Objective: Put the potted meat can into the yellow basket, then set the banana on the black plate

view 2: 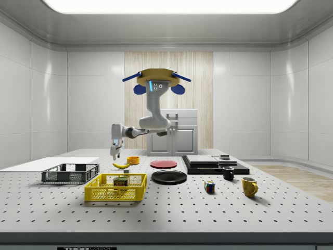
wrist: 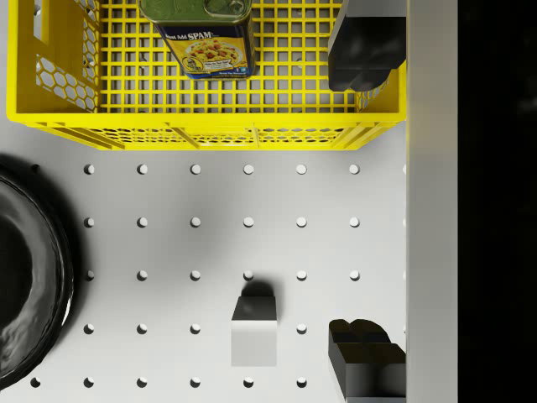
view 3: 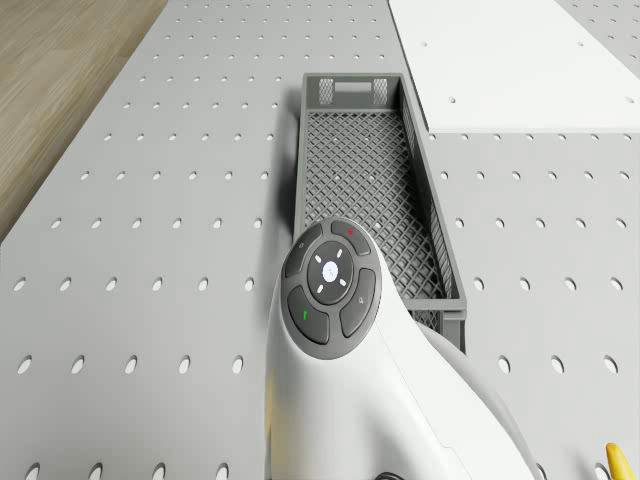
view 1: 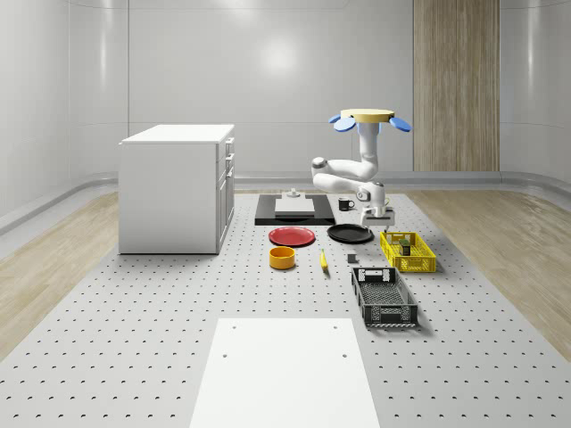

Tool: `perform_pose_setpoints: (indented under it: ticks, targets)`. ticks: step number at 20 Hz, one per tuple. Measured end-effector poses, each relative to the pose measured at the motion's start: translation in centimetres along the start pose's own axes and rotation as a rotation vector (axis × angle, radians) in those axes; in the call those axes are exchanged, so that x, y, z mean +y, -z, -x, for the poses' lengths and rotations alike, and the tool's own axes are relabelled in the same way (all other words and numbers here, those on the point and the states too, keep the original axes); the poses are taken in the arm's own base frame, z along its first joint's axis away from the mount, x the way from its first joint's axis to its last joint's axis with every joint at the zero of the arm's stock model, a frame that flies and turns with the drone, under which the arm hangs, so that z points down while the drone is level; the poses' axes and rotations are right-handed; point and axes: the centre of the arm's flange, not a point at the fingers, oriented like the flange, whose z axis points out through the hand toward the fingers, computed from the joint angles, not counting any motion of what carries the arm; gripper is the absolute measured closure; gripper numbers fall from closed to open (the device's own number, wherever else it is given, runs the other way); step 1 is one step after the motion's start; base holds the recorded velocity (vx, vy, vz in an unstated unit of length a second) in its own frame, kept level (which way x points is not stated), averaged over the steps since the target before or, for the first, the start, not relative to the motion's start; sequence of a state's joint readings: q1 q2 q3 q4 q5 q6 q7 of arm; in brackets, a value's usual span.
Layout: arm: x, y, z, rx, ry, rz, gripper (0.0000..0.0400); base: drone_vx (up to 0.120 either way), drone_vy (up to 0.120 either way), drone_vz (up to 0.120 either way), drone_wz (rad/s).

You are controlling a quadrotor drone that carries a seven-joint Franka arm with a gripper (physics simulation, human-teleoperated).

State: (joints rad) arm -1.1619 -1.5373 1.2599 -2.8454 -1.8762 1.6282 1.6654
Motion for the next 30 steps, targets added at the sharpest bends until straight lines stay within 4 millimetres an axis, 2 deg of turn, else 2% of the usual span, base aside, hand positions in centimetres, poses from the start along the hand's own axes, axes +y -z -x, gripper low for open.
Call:
perform_pose_setpoints:
  ticks: [3,11,18,27,30]
  targets:
    - [0.00,0.00,0.00,0.000,0.000,0.000,0.0000,0.107,-0.120,0.000,0.000]
    - [0.00,0.00,0.00,0.000,0.000,0.000,0.0000,0.000,-0.120,0.000,0.000]
    - [0.00,0.00,0.00,0.000,0.000,0.000,0.0000,0.000,-0.120,-0.114,0.000]
    - [0.00,0.00,0.00,0.000,0.000,0.000,0.0000,0.000,-0.120,-0.036,0.000]
    - [0.00,0.00,0.00,0.000,0.000,0.000,0.0000,0.107,-0.120,0.000,0.000]
